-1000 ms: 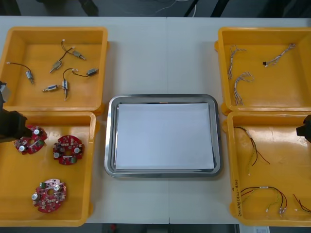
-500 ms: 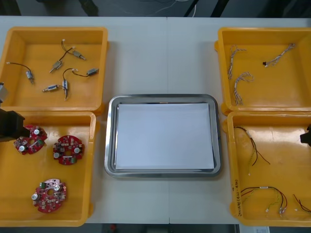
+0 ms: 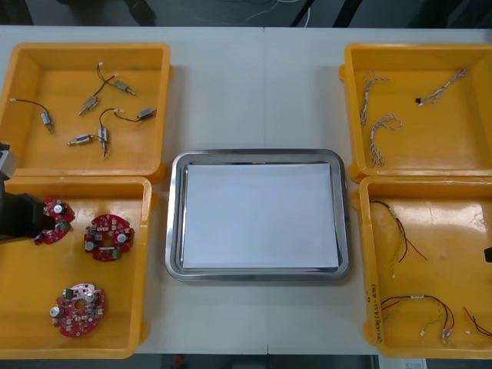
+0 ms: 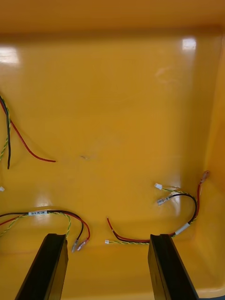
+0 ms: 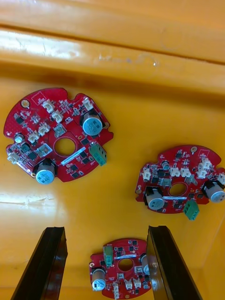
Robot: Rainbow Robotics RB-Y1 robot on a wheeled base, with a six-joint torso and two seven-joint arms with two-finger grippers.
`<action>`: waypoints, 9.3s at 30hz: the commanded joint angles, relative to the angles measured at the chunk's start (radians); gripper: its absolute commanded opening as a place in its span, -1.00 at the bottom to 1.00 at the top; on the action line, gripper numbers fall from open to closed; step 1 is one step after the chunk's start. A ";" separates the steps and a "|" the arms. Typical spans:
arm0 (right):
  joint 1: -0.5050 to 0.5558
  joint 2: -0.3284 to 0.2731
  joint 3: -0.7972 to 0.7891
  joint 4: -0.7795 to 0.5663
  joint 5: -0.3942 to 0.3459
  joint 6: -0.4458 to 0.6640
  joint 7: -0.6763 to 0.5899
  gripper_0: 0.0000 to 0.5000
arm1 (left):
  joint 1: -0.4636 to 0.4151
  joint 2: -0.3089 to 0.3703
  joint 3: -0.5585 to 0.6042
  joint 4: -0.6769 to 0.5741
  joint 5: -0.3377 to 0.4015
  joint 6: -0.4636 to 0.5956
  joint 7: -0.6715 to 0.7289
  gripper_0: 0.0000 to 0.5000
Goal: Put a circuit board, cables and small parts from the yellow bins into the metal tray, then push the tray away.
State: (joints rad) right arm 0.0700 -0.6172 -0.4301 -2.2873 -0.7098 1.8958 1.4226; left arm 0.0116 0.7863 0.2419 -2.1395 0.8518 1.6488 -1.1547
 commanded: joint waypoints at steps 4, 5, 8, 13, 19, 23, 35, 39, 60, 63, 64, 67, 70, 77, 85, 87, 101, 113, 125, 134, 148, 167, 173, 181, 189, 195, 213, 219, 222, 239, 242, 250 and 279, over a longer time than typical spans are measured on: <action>0.083 -0.027 -0.044 -0.034 -0.022 -0.116 -0.028 1.00 | 0.119 0.047 -0.067 -0.045 -0.030 -0.159 -0.003 1.00; 0.088 -0.029 -0.044 -0.034 -0.023 -0.126 -0.028 1.00 | 0.125 0.047 -0.069 -0.043 -0.033 -0.172 -0.003 1.00; 0.120 -0.038 -0.044 -0.035 -0.034 -0.185 -0.024 1.00 | 0.163 0.047 -0.089 -0.043 -0.048 -0.222 -0.008 1.00; 0.183 -0.050 -0.044 -0.034 -0.046 -0.284 -0.017 1.00 | 0.215 0.045 -0.108 -0.045 -0.073 -0.279 -0.014 1.00; 0.252 -0.058 -0.041 -0.034 -0.054 -0.386 -0.019 1.00 | 0.272 0.047 -0.138 -0.045 -0.091 -0.346 -0.023 1.00; 0.286 -0.055 -0.039 -0.015 -0.056 -0.417 -0.031 1.00 | 0.307 0.047 -0.165 -0.045 -0.108 -0.389 -0.026 1.00; 0.274 -0.010 -0.033 0.127 -0.042 -0.478 -0.080 1.00 | 0.381 0.050 -0.225 -0.045 -0.151 -0.478 -0.031 1.00; 0.255 0.016 -0.035 0.157 -0.025 -0.477 -0.099 1.00 | 0.401 0.053 -0.231 -0.045 -0.152 -0.494 -0.037 1.00; 0.214 0.065 0.019 0.287 0.050 -0.527 -0.347 1.00 | 0.418 0.068 -0.268 -0.043 -0.186 -0.517 -0.040 1.00; 0.214 0.065 0.037 0.316 0.056 -0.563 -0.353 1.00 | 0.415 0.068 -0.268 -0.043 -0.189 -0.517 -0.039 0.38; 0.214 0.065 0.040 0.321 0.058 -0.569 -0.353 1.00 | 0.415 0.068 -0.268 -0.043 -0.191 -0.517 -0.040 0.09; 0.212 0.066 0.056 0.336 0.064 -0.578 -0.363 1.00 | 0.412 0.068 -0.268 -0.043 -0.191 -0.517 -0.040 -1.00; 0.211 0.065 0.063 0.345 0.067 -0.578 -0.372 1.00 | 0.410 0.068 -0.268 -0.043 -0.189 -0.517 -0.039 -1.00; 0.212 0.070 0.077 0.364 0.064 -0.578 -0.386 1.00 | 0.404 0.068 -0.268 -0.043 -0.188 -0.517 -0.037 -1.00; 0.214 0.076 0.076 0.376 0.061 -0.612 -0.393 1.00 | 0.372 0.091 -0.247 -0.043 -0.174 -0.483 -0.031 -1.00; 0.214 0.076 0.076 0.376 0.064 -0.613 -0.393 1.00 | 0.360 0.091 -0.236 -0.043 -0.168 -0.458 -0.031 -1.00; 0.226 0.076 0.077 0.378 0.053 -0.615 -0.407 0.96 | 0.229 0.093 -0.145 -0.043 -0.109 -0.271 -0.023 -1.00; 0.258 0.077 0.093 0.376 0.047 -0.661 -0.418 0.95 | 0.102 0.123 -0.026 -0.045 0.052 -0.072 -0.022 -1.00; 0.277 0.076 0.100 0.376 0.046 -0.678 -0.422 0.61 | -0.084 0.143 -0.010 -0.076 0.108 0.148 0.020 -1.00; 0.277 0.076 0.102 0.376 0.046 -0.679 -0.421 -1.00 | -0.159 0.145 -0.036 -0.132 0.144 0.192 0.069 -1.00; 0.232 0.071 0.047 0.279 0.047 -0.543 -0.403 -1.00 | -0.426 0.146 -0.331 -0.138 0.087 0.224 0.380 -1.00; 0.111 0.008 0.080 0.152 -0.010 -0.371 -0.409 -1.00 | -0.622 0.007 -0.707 -0.134 -0.169 0.149 0.719 -1.00; 0.060 0.020 0.109 0.152 -0.016 -0.350 -0.409 -1.00 | -0.636 -0.032 -0.791 -0.134 -0.244 0.106 0.797 -1.00; 0.017 0.065 0.129 0.144 -0.016 -0.313 -0.403 -1.00 | -0.639 -0.084 -0.898 -0.088 -0.339 0.045 0.842 -1.00; 0.017 0.109 0.131 0.115 -0.008 -0.277 -0.412 -1.00 | -0.639 -0.117 -0.977 0.006 -0.408 -0.035 0.872 -1.00; 0.017 0.148 0.131 0.094 0.000 -0.254 -0.412 -1.00 | -0.641 -0.137 -1.044 0.105 -0.445 -0.135 0.912 -1.00; 0.022 0.149 0.123 0.092 -0.002 -0.256 -0.396 0.74 | -0.641 -0.154 -1.116 0.125 -0.470 -0.178 0.989 -1.00; 0.024 0.109 0.094 0.089 -0.056 -0.254 -0.390 1.00 | -0.639 -0.159 -1.116 0.125 -0.477 -0.179 1.000 -0.95; 0.024 0.089 0.079 0.089 -0.086 -0.251 -0.386 1.00 | -0.639 -0.159 -1.116 0.125 -0.481 -0.179 1.004 0.10; 0.022 -0.187 0.093 0.089 -0.194 -0.294 -0.034 1.00 | -0.642 -0.148 -1.032 0.066 -0.451 -0.121 1.018 1.00; 0.022 -0.223 0.123 0.089 -0.175 -0.319 0.044 1.00 | -0.642 -0.142 -0.990 0.032 -0.421 -0.075 1.010 1.00; 0.022 -0.269 0.197 0.120 -0.134 -0.408 0.239 1.00 | -0.676 -0.116 -0.883 -0.034 -0.296 0.045 0.987 1.00; 0.019 -0.268 0.363 0.376 -0.209 -0.670 0.745 1.00 | -0.696 0.142 -0.380 0.038 0.171 0.271 0.558 1.00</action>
State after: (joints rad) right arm 0.1007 -0.8516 -0.1009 -1.9246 -0.9331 1.2527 2.1482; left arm -0.6459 0.8518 -0.1961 -2.1357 0.9874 1.9113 -0.5054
